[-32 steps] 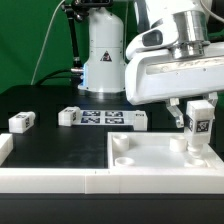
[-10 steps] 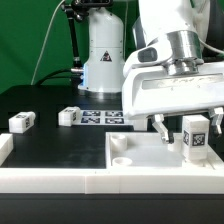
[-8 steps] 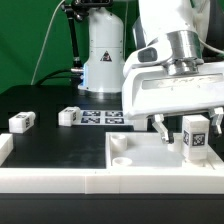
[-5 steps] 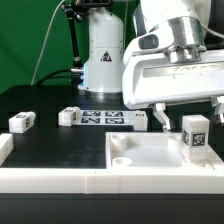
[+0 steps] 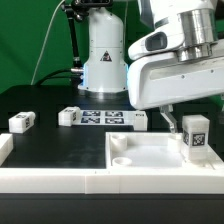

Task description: Assemble one leg

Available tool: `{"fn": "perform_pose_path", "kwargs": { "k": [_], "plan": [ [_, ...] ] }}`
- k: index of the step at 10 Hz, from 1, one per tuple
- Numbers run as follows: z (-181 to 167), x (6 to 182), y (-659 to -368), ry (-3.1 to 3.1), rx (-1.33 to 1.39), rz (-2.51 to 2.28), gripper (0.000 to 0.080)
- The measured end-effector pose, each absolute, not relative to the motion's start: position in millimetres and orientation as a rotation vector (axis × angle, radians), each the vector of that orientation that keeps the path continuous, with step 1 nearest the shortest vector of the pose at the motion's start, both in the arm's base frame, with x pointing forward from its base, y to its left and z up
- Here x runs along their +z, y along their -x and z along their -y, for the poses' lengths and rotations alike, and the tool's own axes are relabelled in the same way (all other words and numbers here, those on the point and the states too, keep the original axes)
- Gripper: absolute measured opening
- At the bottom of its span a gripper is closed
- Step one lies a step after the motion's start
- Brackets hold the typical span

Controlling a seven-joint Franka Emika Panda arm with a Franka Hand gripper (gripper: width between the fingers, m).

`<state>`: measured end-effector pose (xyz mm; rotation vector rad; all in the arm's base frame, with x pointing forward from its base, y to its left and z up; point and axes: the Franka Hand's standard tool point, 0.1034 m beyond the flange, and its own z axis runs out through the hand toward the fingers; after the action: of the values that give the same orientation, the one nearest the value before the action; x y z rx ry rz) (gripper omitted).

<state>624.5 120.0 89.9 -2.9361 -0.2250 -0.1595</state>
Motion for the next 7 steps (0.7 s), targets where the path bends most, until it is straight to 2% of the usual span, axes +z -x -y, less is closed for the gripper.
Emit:
{"fn": "perform_pose_path", "kwargs": {
  "k": [3, 5, 6, 7],
  "plan": [
    [-114.5, 88.2, -626.6, 2.921, 0.039, 0.234, 0.0648],
    [-112.1, 85.0, -629.9, 2.929, -0.019, 0.229, 0.0648],
    [-112.0, 85.1, -630.1, 2.929, -0.019, 0.229, 0.0510],
    [-112.0, 84.8, -630.0, 2.929, -0.019, 0.229, 0.0510]
  ]
}}
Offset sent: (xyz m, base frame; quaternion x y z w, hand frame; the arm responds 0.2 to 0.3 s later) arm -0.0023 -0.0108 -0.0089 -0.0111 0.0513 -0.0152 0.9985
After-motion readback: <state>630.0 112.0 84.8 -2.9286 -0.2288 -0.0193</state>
